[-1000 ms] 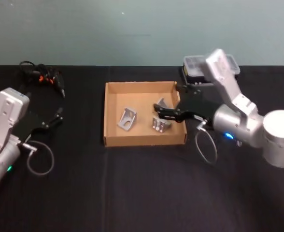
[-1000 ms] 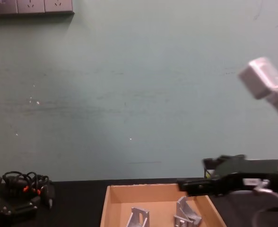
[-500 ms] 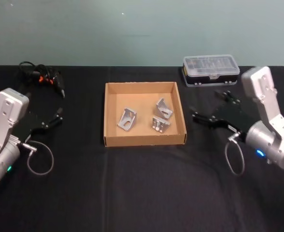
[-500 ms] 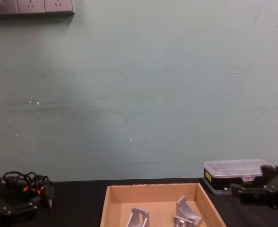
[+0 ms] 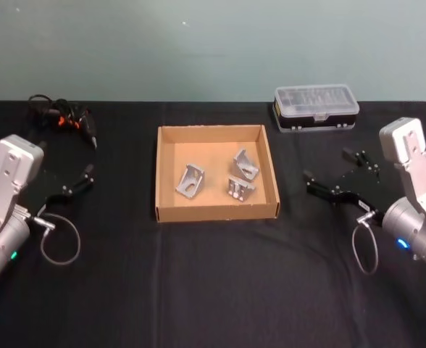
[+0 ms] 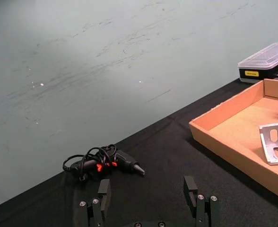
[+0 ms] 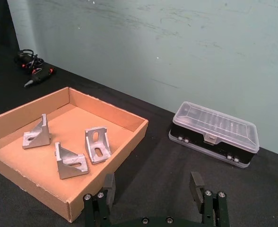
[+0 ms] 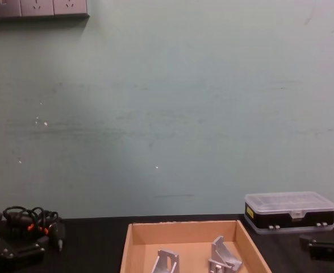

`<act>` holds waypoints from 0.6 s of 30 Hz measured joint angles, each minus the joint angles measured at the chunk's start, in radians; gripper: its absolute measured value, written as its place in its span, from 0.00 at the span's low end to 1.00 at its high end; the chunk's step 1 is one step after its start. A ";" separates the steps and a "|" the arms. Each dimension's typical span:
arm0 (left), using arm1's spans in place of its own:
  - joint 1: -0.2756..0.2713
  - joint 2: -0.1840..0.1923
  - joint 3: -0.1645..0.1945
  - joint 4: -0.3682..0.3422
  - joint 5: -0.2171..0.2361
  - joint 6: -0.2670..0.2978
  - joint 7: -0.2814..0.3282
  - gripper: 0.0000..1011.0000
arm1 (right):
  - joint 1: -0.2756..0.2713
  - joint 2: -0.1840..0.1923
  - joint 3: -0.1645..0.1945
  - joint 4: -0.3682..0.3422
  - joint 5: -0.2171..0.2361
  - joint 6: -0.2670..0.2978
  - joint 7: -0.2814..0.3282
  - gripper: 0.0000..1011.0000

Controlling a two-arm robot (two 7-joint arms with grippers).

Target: Use one hand to pick up the angle iron from the table and place it into the box.

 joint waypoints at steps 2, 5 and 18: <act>0.000 0.000 0.000 0.000 0.000 0.000 0.000 1.00 | 0.001 0.000 -0.001 -0.001 0.001 0.000 0.000 0.99; 0.000 0.000 0.000 0.000 0.000 0.000 0.000 1.00 | 0.001 0.000 -0.002 -0.003 0.001 0.000 0.001 0.99; 0.000 0.000 0.000 0.000 0.000 0.000 0.000 1.00 | 0.003 0.001 -0.004 -0.005 0.003 0.003 0.002 0.99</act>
